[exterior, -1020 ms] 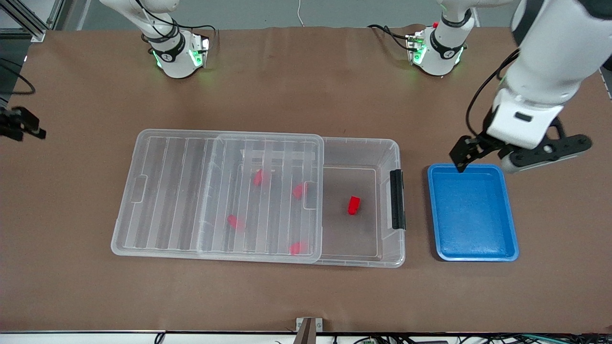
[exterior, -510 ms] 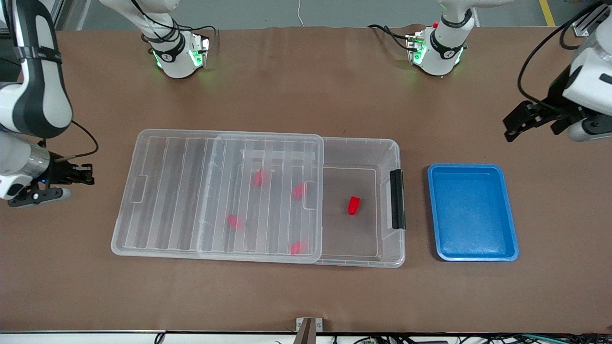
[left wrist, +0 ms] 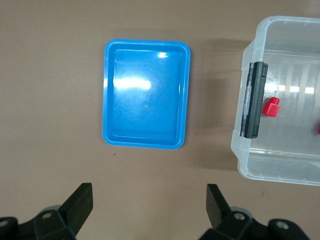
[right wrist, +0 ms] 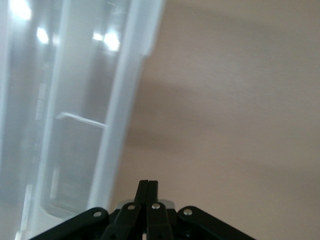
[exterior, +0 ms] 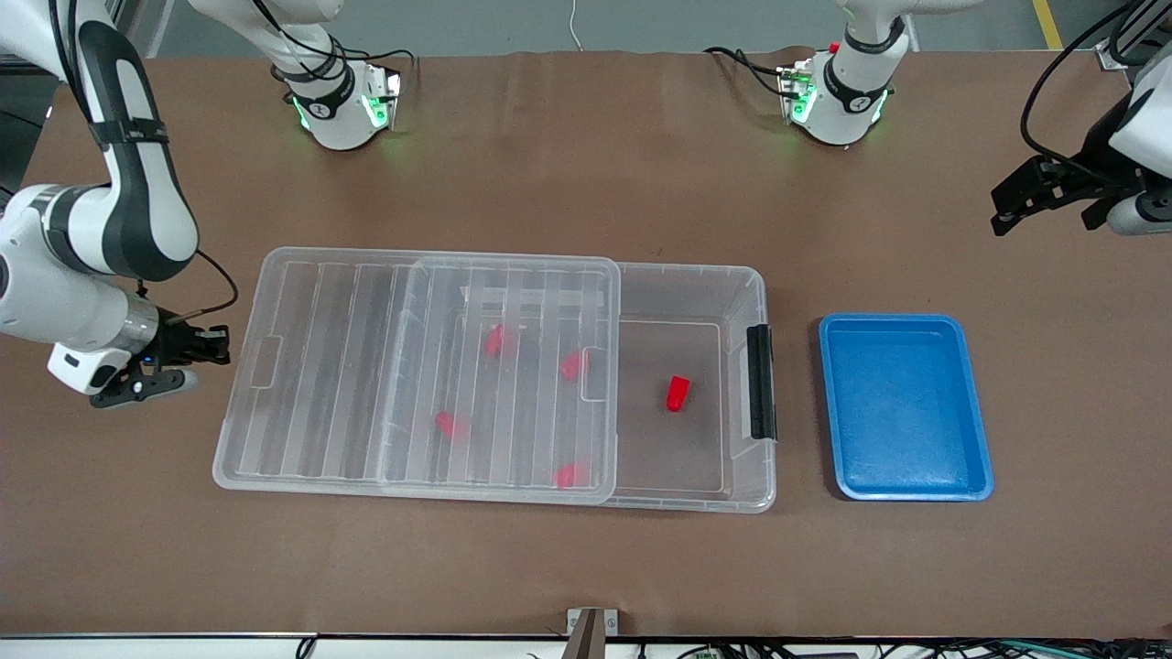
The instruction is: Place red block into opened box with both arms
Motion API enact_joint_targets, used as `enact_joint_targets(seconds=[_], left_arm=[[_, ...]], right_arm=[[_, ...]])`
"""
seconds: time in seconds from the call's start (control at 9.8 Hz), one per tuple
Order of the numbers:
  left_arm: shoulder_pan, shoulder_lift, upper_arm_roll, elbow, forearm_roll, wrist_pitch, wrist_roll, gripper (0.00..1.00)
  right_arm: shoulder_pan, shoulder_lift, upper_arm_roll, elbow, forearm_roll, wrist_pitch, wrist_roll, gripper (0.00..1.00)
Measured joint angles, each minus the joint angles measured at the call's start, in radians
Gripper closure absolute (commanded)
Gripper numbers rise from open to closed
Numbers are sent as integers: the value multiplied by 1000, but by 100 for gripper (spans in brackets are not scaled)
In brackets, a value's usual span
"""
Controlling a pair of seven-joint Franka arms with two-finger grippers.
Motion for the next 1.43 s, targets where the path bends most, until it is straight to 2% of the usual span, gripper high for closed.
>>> enact_joint_targets(seconds=[0.71,1.02,1.12,1.22,1.43], left_arm=[[4,0,-7,-7,0,-1,75,0],[3,0,-7,-9,0,-1,74,0],[3,0,-7,-9,0,-1,74,0],[3,0,-7,-9,0,-3,74,0],[4,-2,-7,-9,0,-14,74,0]], right_arm=[[218,4,7,13,73,6,173,100],[260,25,7,29,94,7,183,100],[266,29,7,31,94,7,183,85],[267,30,6,35,94,7,183,1],[257,30,-9,77,94,-30,188,0]])
